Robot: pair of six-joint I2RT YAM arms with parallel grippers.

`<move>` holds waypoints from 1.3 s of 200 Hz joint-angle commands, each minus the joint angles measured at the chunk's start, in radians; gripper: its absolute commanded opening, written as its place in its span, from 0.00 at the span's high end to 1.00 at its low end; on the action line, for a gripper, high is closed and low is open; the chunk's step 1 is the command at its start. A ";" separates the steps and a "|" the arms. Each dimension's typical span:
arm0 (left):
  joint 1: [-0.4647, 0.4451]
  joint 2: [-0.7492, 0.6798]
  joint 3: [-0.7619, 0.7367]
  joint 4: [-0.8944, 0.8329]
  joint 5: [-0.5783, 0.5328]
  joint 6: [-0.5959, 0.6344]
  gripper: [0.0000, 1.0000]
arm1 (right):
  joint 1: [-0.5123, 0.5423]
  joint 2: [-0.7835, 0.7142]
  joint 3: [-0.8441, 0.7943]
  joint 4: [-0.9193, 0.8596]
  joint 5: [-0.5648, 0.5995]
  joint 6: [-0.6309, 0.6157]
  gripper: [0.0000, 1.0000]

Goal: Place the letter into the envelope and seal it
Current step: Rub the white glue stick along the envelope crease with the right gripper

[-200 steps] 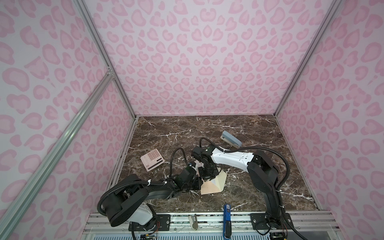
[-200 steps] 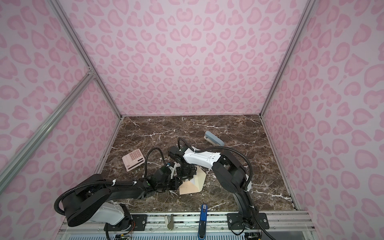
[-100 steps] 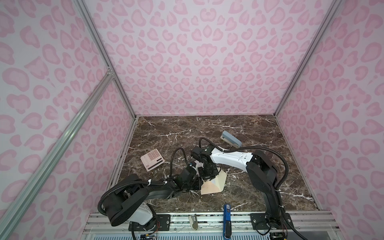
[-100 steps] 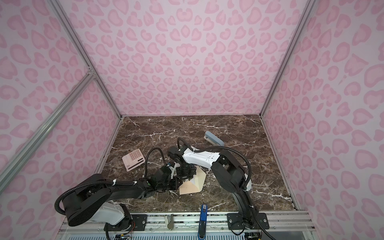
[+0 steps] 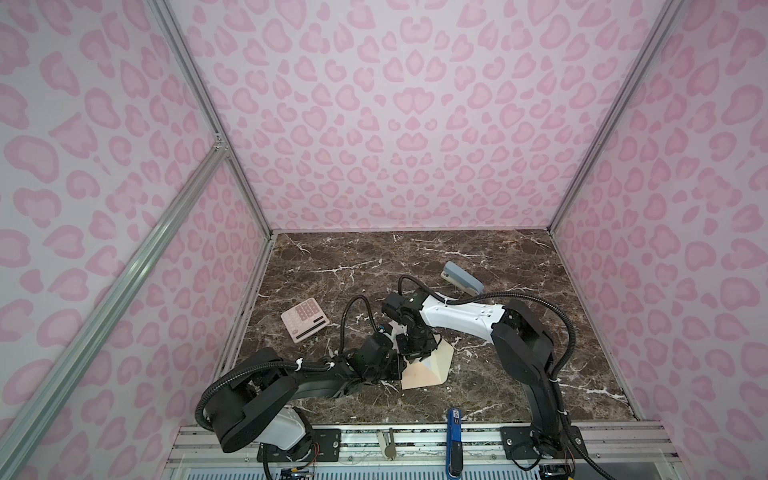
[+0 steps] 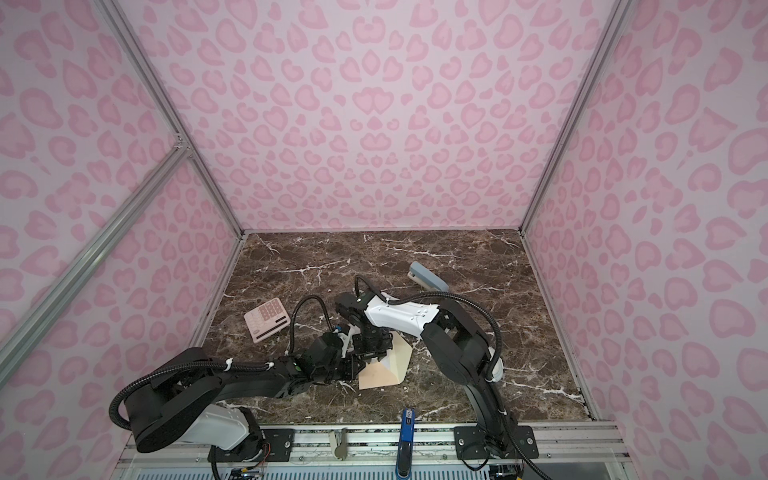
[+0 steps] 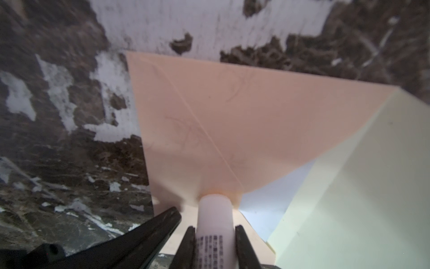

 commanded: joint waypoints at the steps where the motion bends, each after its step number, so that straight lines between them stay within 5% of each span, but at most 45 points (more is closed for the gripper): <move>1: 0.000 0.001 -0.003 -0.056 0.001 -0.008 0.96 | -0.003 0.031 -0.021 -0.059 0.123 -0.008 0.96; 260: 0.001 0.024 0.021 -0.087 0.026 0.003 0.96 | -0.019 -0.060 -0.006 -0.055 0.082 -0.019 0.97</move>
